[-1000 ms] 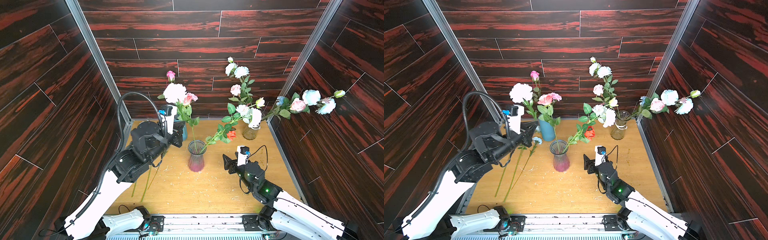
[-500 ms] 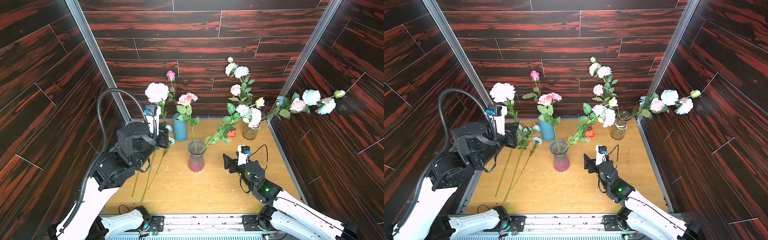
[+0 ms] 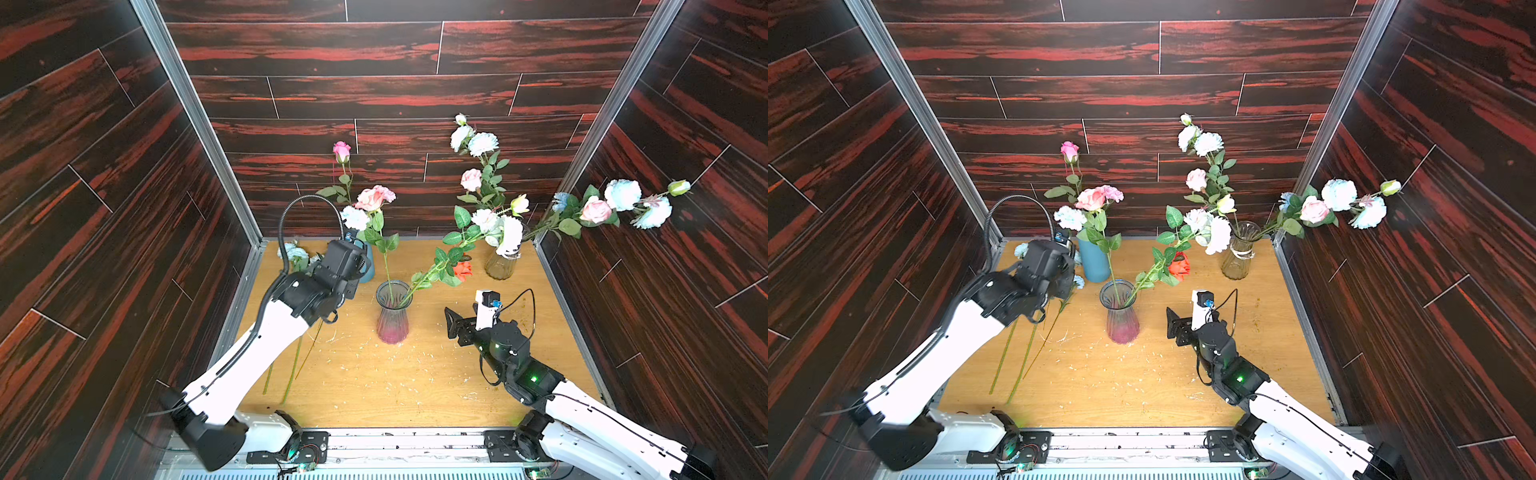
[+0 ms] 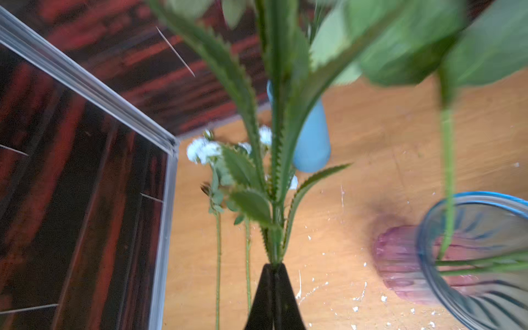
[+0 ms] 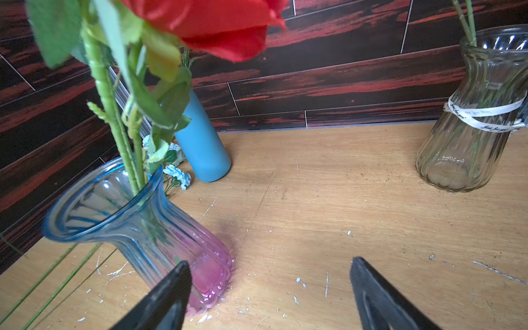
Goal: Pick out blue flowers from the vase
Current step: Place the flower at the center of the board.
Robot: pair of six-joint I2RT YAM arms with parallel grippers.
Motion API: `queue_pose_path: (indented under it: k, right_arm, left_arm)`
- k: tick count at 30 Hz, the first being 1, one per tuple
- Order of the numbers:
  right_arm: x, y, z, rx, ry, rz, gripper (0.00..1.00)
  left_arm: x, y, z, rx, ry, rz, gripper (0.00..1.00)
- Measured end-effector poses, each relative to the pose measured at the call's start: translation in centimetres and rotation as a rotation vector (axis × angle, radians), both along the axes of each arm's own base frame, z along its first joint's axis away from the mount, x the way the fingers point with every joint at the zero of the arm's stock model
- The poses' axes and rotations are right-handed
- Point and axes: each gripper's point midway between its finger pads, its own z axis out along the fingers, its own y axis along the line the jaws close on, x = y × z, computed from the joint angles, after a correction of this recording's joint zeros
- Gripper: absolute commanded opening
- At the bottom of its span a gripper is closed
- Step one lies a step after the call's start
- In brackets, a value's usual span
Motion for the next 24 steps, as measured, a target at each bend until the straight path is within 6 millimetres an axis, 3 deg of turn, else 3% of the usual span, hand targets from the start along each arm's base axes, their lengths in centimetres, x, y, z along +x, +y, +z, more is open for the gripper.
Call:
queue_pose_path:
  k: [7, 13, 24]
  right_arm:
    - [0.0, 0.1, 0.0, 0.002, 0.002, 0.008, 0.89]
    - [0.0, 0.1, 0.0, 0.003, 0.003, 0.011, 0.89]
    - [-0.1, 0.2, 0.0, 0.004, 0.003, 0.017, 0.89]
  left_arm:
    - [1.5, 0.7, -5.1, -0.059, 0.156, 0.033, 0.0]
    - [1.1, 0.3, -9.5, -0.074, 0.284, 0.037, 0.0]
    - [0.1, 1.0, -14.7, 0.018, 0.473, 0.06, 0.0]
